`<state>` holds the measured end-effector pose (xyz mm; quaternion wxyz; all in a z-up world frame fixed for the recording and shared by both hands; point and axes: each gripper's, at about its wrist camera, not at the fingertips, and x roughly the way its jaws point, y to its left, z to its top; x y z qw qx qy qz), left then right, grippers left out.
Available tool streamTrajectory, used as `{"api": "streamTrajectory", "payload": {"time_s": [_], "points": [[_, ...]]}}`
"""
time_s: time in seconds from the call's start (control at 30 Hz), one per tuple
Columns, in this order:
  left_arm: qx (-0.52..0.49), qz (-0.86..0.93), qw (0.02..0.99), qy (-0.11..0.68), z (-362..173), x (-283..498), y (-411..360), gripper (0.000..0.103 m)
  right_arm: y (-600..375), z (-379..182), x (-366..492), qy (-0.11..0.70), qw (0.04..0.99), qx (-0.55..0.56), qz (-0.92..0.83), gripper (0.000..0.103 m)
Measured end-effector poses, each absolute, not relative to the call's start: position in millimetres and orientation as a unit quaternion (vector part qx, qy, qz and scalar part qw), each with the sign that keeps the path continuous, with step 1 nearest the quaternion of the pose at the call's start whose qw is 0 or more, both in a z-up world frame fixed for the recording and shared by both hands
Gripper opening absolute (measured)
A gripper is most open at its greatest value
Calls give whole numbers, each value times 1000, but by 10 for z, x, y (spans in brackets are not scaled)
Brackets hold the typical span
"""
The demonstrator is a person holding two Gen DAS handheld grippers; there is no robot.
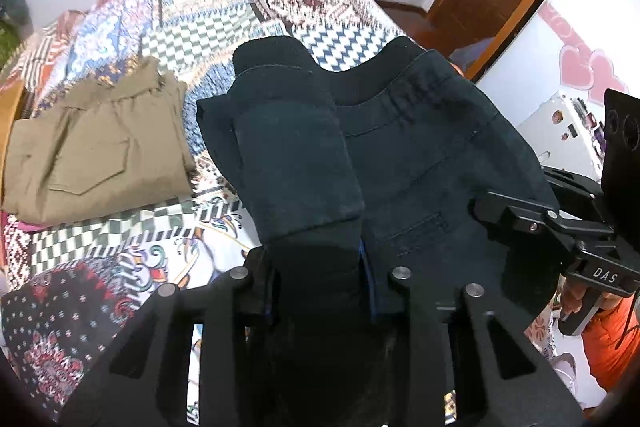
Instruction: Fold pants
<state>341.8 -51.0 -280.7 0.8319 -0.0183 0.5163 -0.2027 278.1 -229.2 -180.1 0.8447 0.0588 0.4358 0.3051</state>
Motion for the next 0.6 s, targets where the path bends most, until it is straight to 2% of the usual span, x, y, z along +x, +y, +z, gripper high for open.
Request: {"api": "streamTrajectory", "payload": {"time_s": [0.4, 0.6], "points": [[-51, -180, 872, 453, -2200, 3080, 29, 31, -1866, -1301, 2689, 384, 864, 33, 325, 23], [-75, -166, 884, 431, -2045, 3146, 375, 31, -1627, -1201, 2793, 365, 868, 42, 335, 23]]}}
